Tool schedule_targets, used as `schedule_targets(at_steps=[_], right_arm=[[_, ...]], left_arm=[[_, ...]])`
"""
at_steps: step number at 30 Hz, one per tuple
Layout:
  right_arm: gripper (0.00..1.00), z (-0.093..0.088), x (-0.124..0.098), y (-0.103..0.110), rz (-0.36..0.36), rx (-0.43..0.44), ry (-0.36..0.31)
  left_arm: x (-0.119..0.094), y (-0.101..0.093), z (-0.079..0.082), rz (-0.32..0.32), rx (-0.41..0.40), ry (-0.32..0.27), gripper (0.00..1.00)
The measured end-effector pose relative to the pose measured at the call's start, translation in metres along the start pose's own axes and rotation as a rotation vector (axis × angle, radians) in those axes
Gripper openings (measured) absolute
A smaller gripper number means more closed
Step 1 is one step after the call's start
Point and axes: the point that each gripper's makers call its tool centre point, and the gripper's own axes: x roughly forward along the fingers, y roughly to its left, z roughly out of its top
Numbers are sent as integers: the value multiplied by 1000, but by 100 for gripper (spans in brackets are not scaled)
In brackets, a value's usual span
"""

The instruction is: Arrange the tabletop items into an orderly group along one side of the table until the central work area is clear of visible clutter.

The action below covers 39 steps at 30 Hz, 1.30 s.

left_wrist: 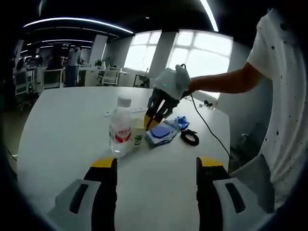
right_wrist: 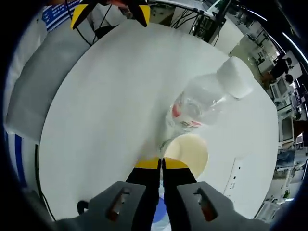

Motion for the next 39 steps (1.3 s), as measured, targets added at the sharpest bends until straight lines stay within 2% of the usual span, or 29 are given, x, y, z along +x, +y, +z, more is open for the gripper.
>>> schedule_targets(at_steps=[10,39], right_arm=[[1,-1,1,1,3,2,1],[23,4,-3,6,-29,74,-46]], left_arm=[[-1,0,-1,2,-3,2,67],[1,-7,1,-6,14,14,67]])
